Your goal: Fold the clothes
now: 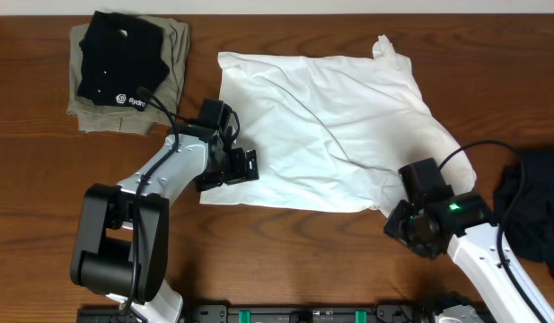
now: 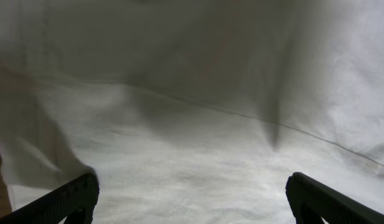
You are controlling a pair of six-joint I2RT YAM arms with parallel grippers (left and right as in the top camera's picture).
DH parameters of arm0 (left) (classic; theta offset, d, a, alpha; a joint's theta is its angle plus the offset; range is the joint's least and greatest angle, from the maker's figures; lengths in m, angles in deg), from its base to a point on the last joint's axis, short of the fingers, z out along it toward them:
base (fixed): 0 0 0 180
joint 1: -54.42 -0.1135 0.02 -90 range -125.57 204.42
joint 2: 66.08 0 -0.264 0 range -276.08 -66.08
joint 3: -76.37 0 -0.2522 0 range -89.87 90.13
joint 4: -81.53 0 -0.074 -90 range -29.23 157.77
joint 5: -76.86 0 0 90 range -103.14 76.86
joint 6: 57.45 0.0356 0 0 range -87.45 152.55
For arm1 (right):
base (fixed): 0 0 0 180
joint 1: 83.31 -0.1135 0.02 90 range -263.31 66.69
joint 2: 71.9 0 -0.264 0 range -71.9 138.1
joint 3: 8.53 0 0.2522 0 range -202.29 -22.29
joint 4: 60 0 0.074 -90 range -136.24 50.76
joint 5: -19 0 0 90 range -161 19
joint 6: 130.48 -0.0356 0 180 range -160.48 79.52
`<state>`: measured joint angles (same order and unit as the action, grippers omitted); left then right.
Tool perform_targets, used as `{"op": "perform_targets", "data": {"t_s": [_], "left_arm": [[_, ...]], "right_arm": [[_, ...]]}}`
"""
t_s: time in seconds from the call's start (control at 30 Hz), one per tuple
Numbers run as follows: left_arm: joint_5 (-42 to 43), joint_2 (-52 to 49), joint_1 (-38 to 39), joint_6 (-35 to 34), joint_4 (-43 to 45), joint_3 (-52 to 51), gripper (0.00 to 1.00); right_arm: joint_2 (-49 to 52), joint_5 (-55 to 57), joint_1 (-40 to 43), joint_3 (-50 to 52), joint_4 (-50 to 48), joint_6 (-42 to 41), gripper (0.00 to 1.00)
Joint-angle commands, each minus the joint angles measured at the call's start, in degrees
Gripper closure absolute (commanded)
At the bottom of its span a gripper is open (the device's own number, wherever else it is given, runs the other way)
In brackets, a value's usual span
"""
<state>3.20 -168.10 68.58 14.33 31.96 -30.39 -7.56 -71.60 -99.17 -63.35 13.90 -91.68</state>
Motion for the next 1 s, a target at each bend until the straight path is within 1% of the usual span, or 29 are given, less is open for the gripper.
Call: {"op": "perform_targets", "data": {"t_s": [0.0, 0.17, 0.37, 0.67, 0.8, 0.97], "left_arm": [[-0.33, -0.74, 0.02, -0.52, -0.07, -0.20, 0.02], [-0.33, -0.74, 0.02, -0.52, 0.04, -0.20, 0.02], [-0.33, -0.74, 0.02, -0.52, 0.11, -0.17, 0.02], [-0.33, -0.74, 0.02, -0.52, 0.13, -0.17, 0.02], [-0.33, -0.74, 0.02, -0.52, 0.13, -0.17, 0.02], [-0.33, -0.74, 0.02, -0.52, 0.13, -0.17, 0.02]], "right_arm": [[-0.13, -0.87, 0.83, 1.14, -1.88, 4.83, 0.57], [0.70, -4.96, 0.07, 4.31, -6.12, 4.39, 0.53], [3.48, -6.08, 0.04, 9.27, -13.38, 3.32, 0.55], [7.87, -4.76, 0.02, 9.53, -22.25, 3.56, 0.56], [10.86, -3.54, 0.04, 9.53, -24.65, 3.76, 0.55], [14.73, -2.89, 0.02, 9.51, -29.44, 8.22, 0.55]]}}
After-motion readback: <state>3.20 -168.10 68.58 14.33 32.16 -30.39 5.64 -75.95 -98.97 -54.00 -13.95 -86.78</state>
